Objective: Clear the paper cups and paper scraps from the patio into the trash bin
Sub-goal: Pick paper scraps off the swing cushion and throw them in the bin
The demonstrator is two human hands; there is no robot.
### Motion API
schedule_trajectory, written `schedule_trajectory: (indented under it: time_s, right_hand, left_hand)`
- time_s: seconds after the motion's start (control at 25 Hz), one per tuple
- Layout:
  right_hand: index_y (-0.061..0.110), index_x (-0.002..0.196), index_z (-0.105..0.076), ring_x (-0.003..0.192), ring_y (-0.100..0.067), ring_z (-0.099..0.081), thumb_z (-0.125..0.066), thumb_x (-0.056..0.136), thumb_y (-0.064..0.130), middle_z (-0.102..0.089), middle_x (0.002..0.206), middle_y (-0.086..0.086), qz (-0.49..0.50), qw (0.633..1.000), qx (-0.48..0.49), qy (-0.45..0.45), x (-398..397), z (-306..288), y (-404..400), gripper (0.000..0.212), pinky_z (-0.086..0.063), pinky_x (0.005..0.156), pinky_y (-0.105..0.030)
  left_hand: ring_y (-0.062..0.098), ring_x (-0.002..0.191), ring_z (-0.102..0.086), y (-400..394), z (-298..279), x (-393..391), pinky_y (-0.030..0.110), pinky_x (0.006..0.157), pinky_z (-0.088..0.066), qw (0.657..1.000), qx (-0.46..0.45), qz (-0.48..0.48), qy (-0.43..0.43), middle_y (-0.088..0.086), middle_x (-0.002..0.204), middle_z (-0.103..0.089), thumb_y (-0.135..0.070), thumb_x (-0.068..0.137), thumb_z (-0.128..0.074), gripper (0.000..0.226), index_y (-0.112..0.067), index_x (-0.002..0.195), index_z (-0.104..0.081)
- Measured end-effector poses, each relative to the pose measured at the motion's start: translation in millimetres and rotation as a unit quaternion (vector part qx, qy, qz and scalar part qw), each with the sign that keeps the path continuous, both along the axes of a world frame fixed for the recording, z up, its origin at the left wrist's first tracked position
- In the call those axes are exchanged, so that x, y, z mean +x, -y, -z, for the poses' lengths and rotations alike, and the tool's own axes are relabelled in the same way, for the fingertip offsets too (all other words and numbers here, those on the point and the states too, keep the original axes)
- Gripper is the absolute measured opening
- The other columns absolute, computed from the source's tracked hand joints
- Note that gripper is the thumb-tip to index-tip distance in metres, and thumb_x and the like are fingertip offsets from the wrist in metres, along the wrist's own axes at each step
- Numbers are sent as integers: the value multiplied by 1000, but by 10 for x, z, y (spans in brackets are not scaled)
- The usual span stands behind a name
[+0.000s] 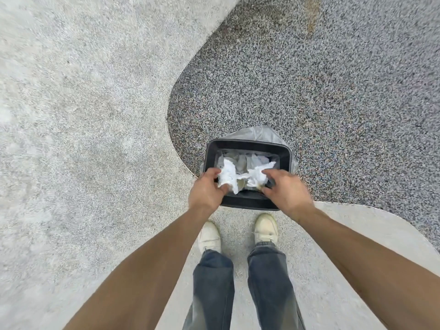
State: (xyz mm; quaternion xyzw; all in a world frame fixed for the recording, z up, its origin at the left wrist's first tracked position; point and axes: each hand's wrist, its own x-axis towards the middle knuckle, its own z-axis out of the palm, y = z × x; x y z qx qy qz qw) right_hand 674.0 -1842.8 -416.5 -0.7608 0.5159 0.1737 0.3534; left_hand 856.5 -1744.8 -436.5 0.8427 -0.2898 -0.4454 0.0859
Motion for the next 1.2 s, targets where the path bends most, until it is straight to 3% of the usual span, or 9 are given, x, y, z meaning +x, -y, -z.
schedule_trajectory:
  time_s: [0.08, 0.24, 0.48, 0.56, 0.64, 0.76, 0.96, 1.08, 1.2]
  right_hand:
    - [30, 130, -51, 90, -21, -66, -62, 88, 33, -60, 125, 1, -12, 1000, -10, -1, -5, -174, -11, 43, -55, 80, -37]
    - [32, 131, -49, 95, -17, -65, -58, 90, 40, -55, 133, 6, -51, 998, -31, -9, 33, -775, -28, 42, -53, 80, -36]
    - [37, 132, -47, 116, -12, -54, -44, 91, 55, -55, 133, 9, -133, 983, -125, 38, 281, -2456, 56, 46, -44, 99, -40]
    - [38, 134, -44, 122, -10, -49, -36, 90, 60, -53, 135, 11, -160, 970, -174, 61, 377, -3083, 79, 49, -36, 104, -40]
    - [38, 134, -43, 129, -9, -42, -30, 90, 63, -50, 138, 12, -184, 954, -221, 81, 490, -3647, 51, 53, -31, 107, -42]
    - [40, 135, -41, 137, -9, -32, -25, 90, 67, -45, 143, 12, -214, 931, -272, 113, 659, -4318, -26, 55, -25, 110, -46]
    - [47, 143, -22, 145, -16, -13, -12, 87, 76, -28, 154, 9, -316, 877, -323, 163, 867, -5069, -291, 64, -15, 114, -46]
    - [50, 145, -13, 146, -14, -3, -9, 85, 79, -18, 157, 10, -376, 844, -326, 202, 994, -5396, -526, 66, -8, 117, -45]
    - [51, 145, -11, 147, -14, 0, -8, 84, 80, -15, 158, 11, -437, 809, -316, 236, 1223, -5630, -818, 67, -12, 117, -47]
  left_hand:
    - [18, 104, -64, -68, -153, 57, 41, 91, -53, 1000, -7, -10, -16, -3, 127, -62, -28, 87, -70, 45, -24, 128, -53]
    - [14, 103, -62, -139, -714, 179, 33, 87, -53, 999, -33, -1, -9, -5, 126, -62, -29, 87, -69, 38, -27, 123, -57]
    - [12, 114, -55, -295, -2380, 529, 28, 85, -47, 988, -105, 107, 44, -8, 131, -55, -41, 89, -63, 35, -30, 122, -58]
    - [13, 124, -50, -390, -3011, 654, 32, 97, -46, 974, -137, 155, 89, -9, 138, -50, -46, 90, -61, 43, -31, 129, -53]
    - [13, 134, -40, -527, -3566, 754, 38, 112, -35, 959, -161, 184, 142, -10, 148, -41, -50, 89, -59, 52, -33, 137, -47]
    - [13, 145, -20, -746, -4245, 792, 45, 120, -17, 937, -176, 206, 221, -9, 157, -27, -62, 89, -49, 61, -41, 143, -33]
    - [10, 149, 6, -1315, -5065, 727, 45, 121, 3, 908, -194, 139, 345, -14, 161, -10, -84, 81, -18, 76, -47, 148, -14]
    - [9, 148, 13, -1788, -5399, 645, 45, 119, 10, 894, -189, 62, 402, -15, 162, -3, -87, 80, -15, 78, -51, 148, -5]
    - [11, 147, 17, -2324, -5611, 526, 46, 119, 10, 886, -162, -14, 435, -14, 162, 1, -88, 79, -13, 79, -51, 148, -1]
